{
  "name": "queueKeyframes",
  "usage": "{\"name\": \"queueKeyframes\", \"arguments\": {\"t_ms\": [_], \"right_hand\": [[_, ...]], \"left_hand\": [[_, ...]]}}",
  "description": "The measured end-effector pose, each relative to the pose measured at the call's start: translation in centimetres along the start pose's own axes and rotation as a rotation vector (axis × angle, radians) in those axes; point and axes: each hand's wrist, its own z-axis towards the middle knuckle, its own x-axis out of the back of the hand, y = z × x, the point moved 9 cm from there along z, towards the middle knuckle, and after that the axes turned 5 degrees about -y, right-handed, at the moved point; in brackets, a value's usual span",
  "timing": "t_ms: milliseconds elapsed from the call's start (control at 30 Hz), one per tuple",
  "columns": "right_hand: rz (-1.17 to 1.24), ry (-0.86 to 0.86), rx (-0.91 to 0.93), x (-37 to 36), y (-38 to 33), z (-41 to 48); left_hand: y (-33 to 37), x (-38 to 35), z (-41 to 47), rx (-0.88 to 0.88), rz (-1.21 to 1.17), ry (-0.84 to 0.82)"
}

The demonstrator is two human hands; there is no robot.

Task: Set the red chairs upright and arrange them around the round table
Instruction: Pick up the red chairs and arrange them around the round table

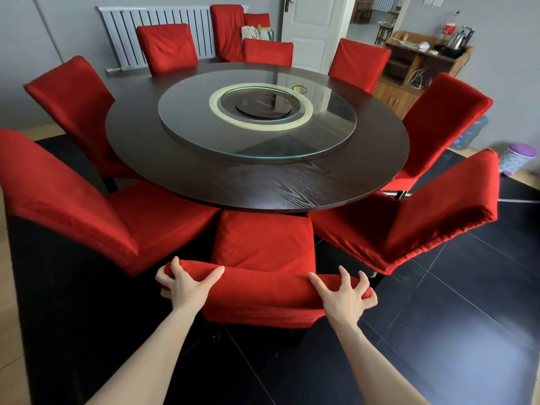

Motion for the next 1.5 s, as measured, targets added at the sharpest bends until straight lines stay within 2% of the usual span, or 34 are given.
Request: {"name": "queueKeyframes", "arguments": {"t_ms": [867,1500], "right_hand": [[0.005,-0.006,0.020,-1.6,-1.3,-0.5],[-0.022,-0.013,0.073,-1.1,-0.6,0.1]], "left_hand": [[0.0,0.8,2.7,-0.006,0.086,0.011],[-1.1,1.2,0.2,0.009,0.136,0.074]]}}
